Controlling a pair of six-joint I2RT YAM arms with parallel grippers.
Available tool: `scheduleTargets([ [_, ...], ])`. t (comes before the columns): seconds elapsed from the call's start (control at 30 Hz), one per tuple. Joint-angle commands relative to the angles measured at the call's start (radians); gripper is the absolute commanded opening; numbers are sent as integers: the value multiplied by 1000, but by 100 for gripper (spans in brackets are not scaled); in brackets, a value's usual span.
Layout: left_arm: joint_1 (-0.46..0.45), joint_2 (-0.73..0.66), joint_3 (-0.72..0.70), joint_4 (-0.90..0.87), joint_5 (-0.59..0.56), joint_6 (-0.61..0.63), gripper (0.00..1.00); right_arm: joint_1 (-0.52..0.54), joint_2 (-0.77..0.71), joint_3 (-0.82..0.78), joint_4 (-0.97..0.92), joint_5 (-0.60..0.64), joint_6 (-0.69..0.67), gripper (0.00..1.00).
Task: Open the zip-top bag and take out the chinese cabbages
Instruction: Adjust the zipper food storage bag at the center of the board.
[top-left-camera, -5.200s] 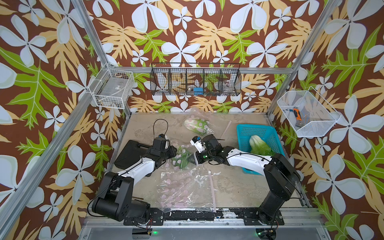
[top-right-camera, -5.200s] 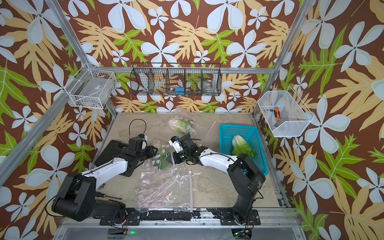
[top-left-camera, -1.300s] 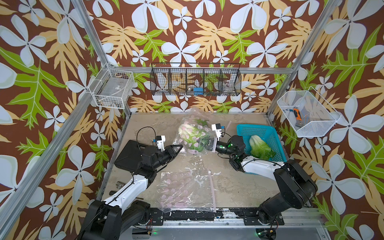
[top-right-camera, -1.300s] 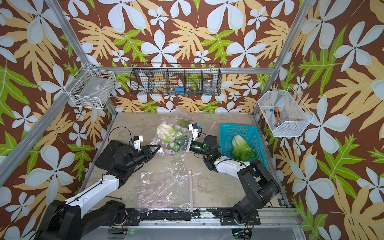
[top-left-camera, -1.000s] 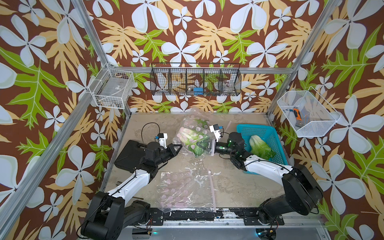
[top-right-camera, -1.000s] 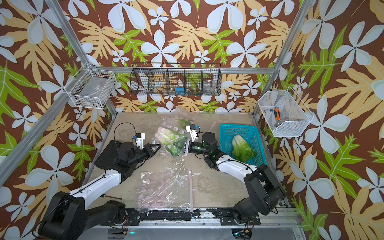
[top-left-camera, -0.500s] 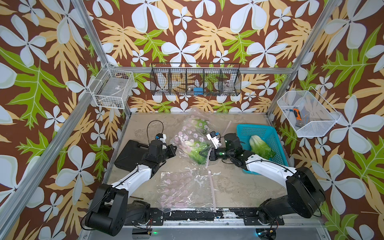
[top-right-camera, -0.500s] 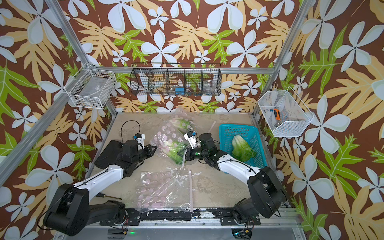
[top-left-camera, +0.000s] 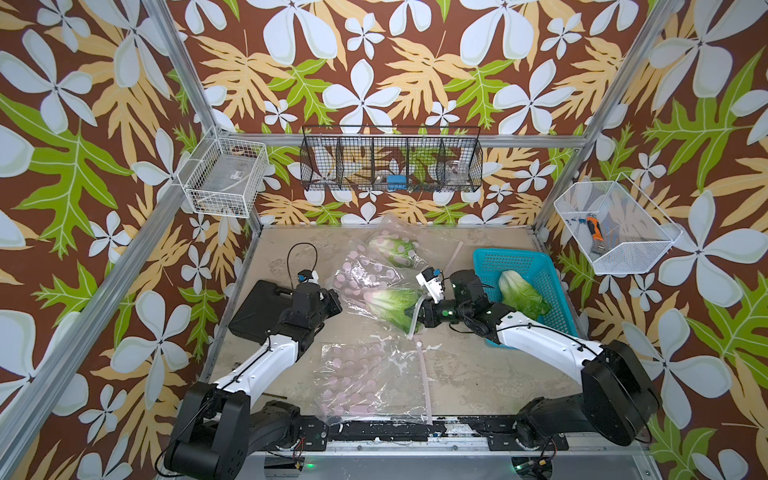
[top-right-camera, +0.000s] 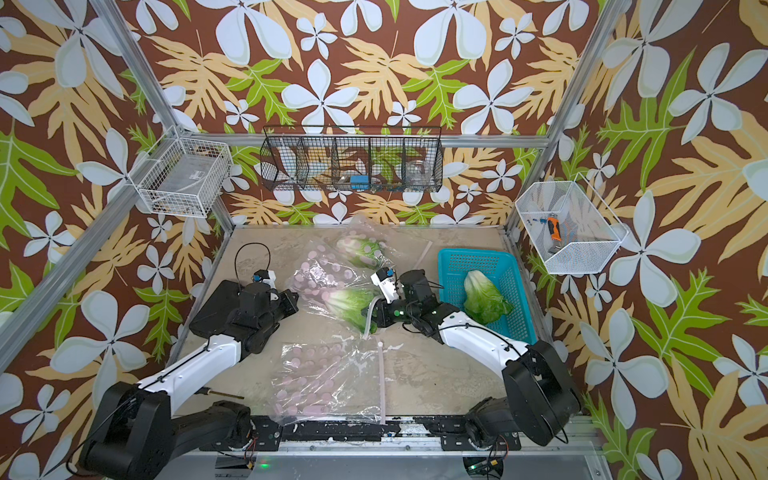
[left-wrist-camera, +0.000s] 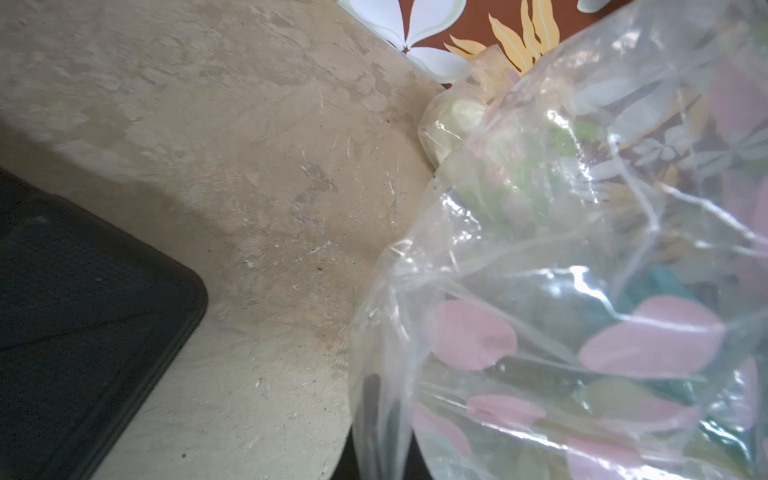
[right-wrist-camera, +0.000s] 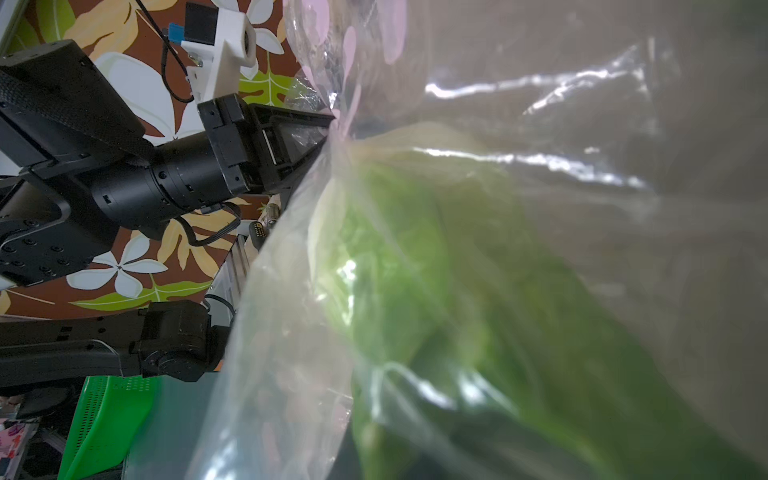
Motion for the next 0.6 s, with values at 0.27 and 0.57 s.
scheduleTargets([
  [0.27,50,-60,-16,-77,-177,-33,0,-13,-60,-157,160,10,17,0],
  [0.57,88,-91,-31,-81,-249,-46,0,-13,-204,-261,99,159,-56,0],
])
